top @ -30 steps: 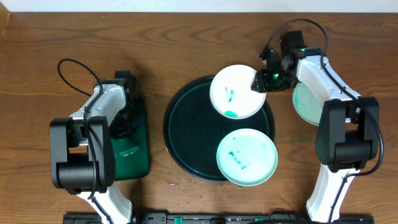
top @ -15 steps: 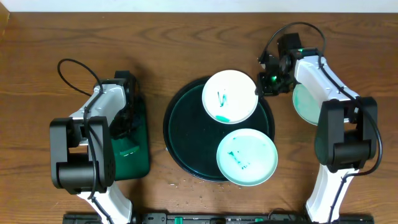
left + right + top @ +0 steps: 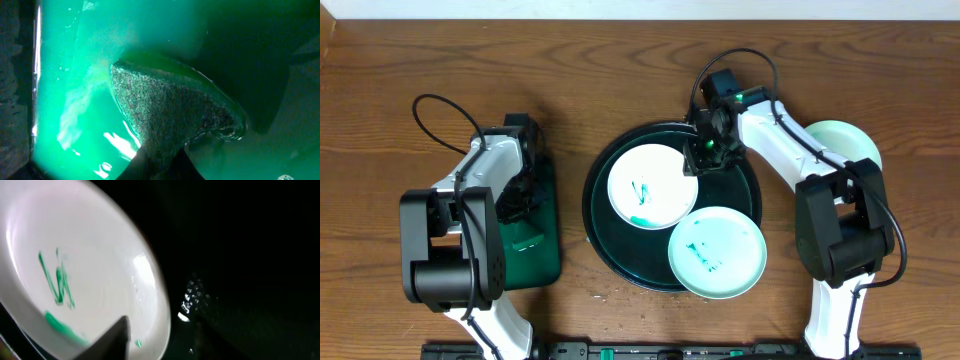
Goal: Clean dirty plates on tray and stack at the side
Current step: 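Reach right gripper back and pull the top plate toward tray center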
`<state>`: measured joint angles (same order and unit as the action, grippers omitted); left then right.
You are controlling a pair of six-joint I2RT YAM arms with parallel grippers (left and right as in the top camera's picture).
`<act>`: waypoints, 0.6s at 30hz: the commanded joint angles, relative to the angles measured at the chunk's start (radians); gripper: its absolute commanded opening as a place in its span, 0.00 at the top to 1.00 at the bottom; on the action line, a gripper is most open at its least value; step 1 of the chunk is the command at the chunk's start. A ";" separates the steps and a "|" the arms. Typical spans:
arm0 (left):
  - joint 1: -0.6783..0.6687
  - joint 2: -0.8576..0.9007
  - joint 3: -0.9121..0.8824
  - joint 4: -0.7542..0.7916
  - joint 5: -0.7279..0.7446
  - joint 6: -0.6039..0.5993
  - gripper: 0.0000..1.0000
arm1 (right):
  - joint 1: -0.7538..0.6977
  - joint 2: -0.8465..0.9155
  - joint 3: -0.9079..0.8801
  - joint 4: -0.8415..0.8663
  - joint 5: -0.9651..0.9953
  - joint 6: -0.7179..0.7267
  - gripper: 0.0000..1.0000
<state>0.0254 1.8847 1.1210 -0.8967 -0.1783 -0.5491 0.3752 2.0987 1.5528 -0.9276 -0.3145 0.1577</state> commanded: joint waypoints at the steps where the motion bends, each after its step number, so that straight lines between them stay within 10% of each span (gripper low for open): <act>1: 0.002 0.021 -0.004 0.011 0.048 0.003 0.91 | -0.001 -0.023 0.000 0.013 0.037 0.116 0.70; 16: 0.002 0.021 -0.004 0.003 0.048 0.003 0.90 | 0.021 0.162 -0.011 0.105 -0.084 0.141 0.76; 18: 0.002 0.021 -0.004 0.001 0.048 0.003 0.91 | 0.030 0.180 -0.011 0.105 -0.084 0.142 0.99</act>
<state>0.0254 1.8847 1.1210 -0.8982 -0.1780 -0.5491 0.3717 2.1860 1.5631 -0.8242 -0.3874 0.2829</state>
